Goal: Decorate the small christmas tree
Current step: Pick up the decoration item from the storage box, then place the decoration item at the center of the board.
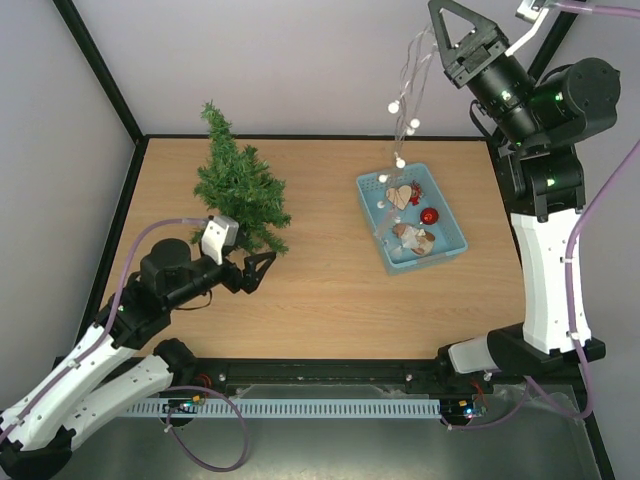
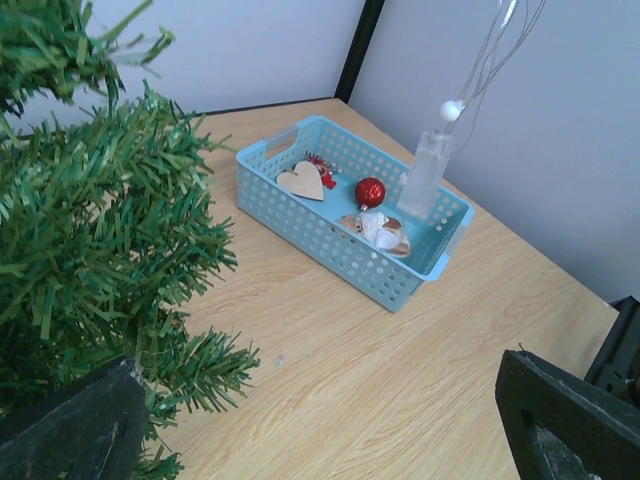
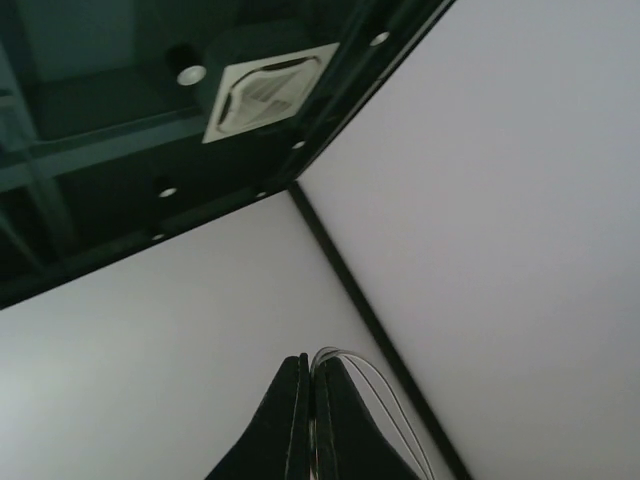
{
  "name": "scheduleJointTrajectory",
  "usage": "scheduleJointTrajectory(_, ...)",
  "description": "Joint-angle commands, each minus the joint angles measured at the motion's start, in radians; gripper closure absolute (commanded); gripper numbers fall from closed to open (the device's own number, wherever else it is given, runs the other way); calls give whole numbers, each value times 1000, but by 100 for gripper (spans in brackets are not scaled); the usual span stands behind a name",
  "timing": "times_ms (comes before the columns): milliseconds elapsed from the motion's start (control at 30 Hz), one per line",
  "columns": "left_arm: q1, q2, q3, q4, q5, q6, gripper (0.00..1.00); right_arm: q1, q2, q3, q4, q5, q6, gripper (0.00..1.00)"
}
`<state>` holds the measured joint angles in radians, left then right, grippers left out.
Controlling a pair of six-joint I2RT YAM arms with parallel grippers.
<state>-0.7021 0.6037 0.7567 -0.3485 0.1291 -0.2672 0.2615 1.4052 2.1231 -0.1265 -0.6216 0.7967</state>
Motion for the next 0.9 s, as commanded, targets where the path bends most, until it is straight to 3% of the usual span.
scheduleJointTrajectory(0, -4, -15, 61, -3, -10, 14, 4, 47, 16, 34, 97, -83, 120, 98)
scheduleJointTrajectory(167, -3, -41, 88, -55, -56, -1, 5, 126, 54, 59, -43, -44, 77, 98)
scheduleJointTrajectory(367, -4, -68, 112, -141, -133, -38, 5, 328, 45, -104, -130, 73, -10, 98)
scheduleJointTrajectory(467, -4, -69, 110, -177, -187, -63, 5, 365, 33, -161, -214, 160, -68, 98)
scheduleJointTrajectory(667, -4, -66, 116, -209, -189, -106, 6, 385, -34, -544, -119, 135, -71, 98)
scheduleJointTrajectory(867, -4, -59, 86, -221, -250, -194, 6, 389, -46, -759, -242, 119, -246, 98)
